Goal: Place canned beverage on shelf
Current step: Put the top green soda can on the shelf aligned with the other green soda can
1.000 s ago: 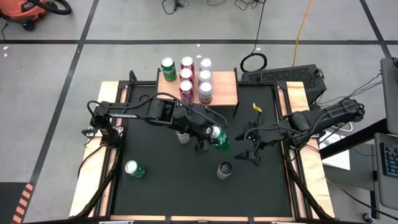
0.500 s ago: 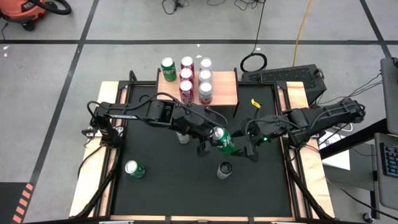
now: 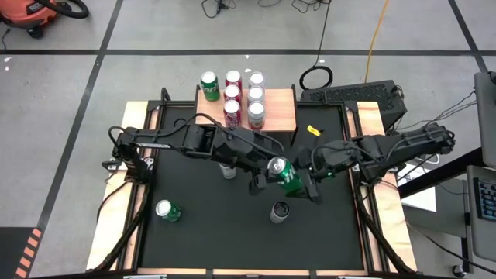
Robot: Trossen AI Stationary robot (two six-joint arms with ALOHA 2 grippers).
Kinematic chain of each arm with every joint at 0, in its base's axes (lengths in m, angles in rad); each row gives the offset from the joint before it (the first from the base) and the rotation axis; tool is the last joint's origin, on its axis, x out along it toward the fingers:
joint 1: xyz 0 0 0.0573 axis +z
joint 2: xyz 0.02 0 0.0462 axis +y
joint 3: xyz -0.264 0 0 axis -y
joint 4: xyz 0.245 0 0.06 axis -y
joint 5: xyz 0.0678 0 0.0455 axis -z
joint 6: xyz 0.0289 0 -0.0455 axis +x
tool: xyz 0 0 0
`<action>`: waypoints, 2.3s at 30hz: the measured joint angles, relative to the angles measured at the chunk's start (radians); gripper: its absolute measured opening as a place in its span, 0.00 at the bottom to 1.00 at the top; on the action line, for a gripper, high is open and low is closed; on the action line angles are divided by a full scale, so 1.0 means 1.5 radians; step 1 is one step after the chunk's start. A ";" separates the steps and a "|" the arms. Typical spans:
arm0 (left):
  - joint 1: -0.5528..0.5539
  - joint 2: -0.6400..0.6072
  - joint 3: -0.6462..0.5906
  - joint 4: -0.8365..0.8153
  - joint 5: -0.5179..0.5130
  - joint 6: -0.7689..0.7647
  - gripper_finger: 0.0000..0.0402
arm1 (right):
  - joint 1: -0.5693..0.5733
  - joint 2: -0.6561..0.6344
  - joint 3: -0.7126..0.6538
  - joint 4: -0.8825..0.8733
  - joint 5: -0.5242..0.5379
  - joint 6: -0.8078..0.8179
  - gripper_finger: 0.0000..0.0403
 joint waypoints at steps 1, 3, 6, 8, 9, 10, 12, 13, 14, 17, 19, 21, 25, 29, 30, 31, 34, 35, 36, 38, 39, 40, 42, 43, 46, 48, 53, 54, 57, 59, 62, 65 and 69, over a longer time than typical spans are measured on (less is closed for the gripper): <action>0.000 0.000 0.000 0.002 0.004 0.000 0.69 | 0.000 0.001 0.000 0.004 0.000 -0.007 0.99; 0.000 0.000 0.000 0.002 0.006 0.000 0.69 | -0.002 0.003 0.000 0.018 0.001 -0.024 0.98; 0.000 0.000 0.000 0.002 0.013 0.000 0.69 | -0.002 0.004 0.000 0.030 0.001 -0.048 0.97; 0.000 0.000 0.000 0.002 0.013 0.000 0.69 | -0.002 0.004 0.000 0.038 0.001 -0.050 0.97; 0.000 0.000 0.000 0.002 0.013 0.000 0.69 | -0.002 0.004 0.000 0.038 0.001 -0.050 0.97; 0.000 0.000 0.000 0.002 0.013 0.000 0.69 | -0.002 0.004 0.000 0.039 0.001 -0.050 0.97; 0.000 0.000 0.000 0.002 0.013 0.000 0.69 | -0.002 0.004 0.000 0.039 0.001 -0.049 0.97; 0.000 0.000 0.000 0.002 0.013 0.000 0.69 | -0.002 0.004 0.000 0.038 0.000 -0.048 0.96; 0.000 0.000 0.000 0.002 0.013 0.000 0.69 | -0.002 0.004 0.000 0.039 -0.006 -0.047 0.94; 0.000 0.000 0.000 0.002 0.017 -0.001 0.69 | -0.003 0.004 0.000 0.040 -0.028 -0.045 0.87; 0.000 0.000 0.000 0.003 0.018 -0.001 0.69 | -0.003 0.004 0.000 0.040 -0.029 -0.045 0.81; 0.000 0.000 0.000 0.004 0.019 -0.001 0.69 | -0.003 0.004 0.000 0.040 -0.029 -0.045 0.75; 0.000 0.000 0.000 0.001 0.014 -0.006 0.69 | -0.003 0.004 0.000 0.038 -0.028 -0.046 0.66; -0.001 0.000 0.000 0.002 -0.002 -0.006 0.71 | -0.004 0.004 0.000 0.036 -0.028 -0.052 0.68; -0.001 0.000 0.000 0.002 -0.012 -0.006 0.73 | -0.004 0.004 0.000 0.036 -0.028 -0.054 0.69; -0.002 0.000 0.000 0.004 -0.021 -0.006 0.75 | -0.004 0.004 0.000 0.037 -0.028 -0.056 0.70; -0.003 0.000 0.000 0.005 -0.049 -0.018 0.84 | -0.004 0.004 0.000 0.035 -0.024 -0.045 0.72; -0.004 0.000 0.000 0.006 -0.054 -0.025 0.86 | -0.005 0.003 0.000 0.035 -0.024 -0.045 0.72; -0.004 0.000 0.000 0.007 -0.056 -0.035 0.89 | -0.005 0.002 0.000 0.035 -0.024 -0.045 0.72; -0.004 0.000 0.000 0.017 -0.056 -0.061 0.93 | -0.009 0.001 0.000 0.038 -0.028 -0.047 0.71; -0.004 -0.001 0.000 0.020 -0.057 -0.076 0.94 | -0.012 -0.001 0.000 0.039 -0.031 -0.048 0.70; -0.004 -0.004 0.000 0.019 -0.059 -0.091 0.95 | -0.014 -0.004 0.000 0.039 -0.031 -0.048 0.70; -0.003 -0.009 0.000 0.018 -0.069 -0.122 0.96 | -0.020 -0.006 0.000 0.039 -0.032 -0.051 0.70; -0.003 -0.017 0.000 0.017 -0.076 -0.138 0.96 | -0.023 -0.009 -0.001 0.039 -0.033 -0.052 0.70; -0.003 -0.044 0.000 0.015 -0.112 -0.185 0.96 | -0.030 -0.018 -0.001 0.042 -0.033 -0.052 0.70; -0.003 -0.073 0.000 0.007 -0.145 -0.198 0.96 | -0.033 -0.022 -0.001 0.045 -0.032 -0.052 0.70; -0.004 -0.137 0.000 0.016 -0.234 -0.196 0.96 | -0.043 -0.027 -0.001 0.095 -0.030 -0.074 0.70; -0.004 -0.146 0.000 0.017 -0.252 -0.200 0.96 | -0.045 -0.027 -0.001 0.115 -0.026 -0.081 0.70; -0.004 -0.176 0.000 0.016 -0.314 -0.215 0.96 | -0.047 -0.027 -0.001 0.169 0.010 -0.099 0.70; -0.004 -0.188 0.000 0.016 -0.343 -0.210 0.96 | -0.047 -0.027 -0.001 0.203 0.041 -0.116 0.70; -0.004 -0.194 0.001 0.016 -0.353 -0.148 0.96 | -0.050 -0.027 -0.001 0.243 0.077 -0.138 0.70; 0.004 -0.192 0.000 0.021 -0.359 -0.113 0.96 | -0.059 -0.027 -0.001 0.274 0.098 -0.139 0.70; 0.017 -0.187 0.000 0.048 -0.357 -0.137 0.96 | -0.065 -0.027 -0.001 0.303 0.129 -0.138 0.70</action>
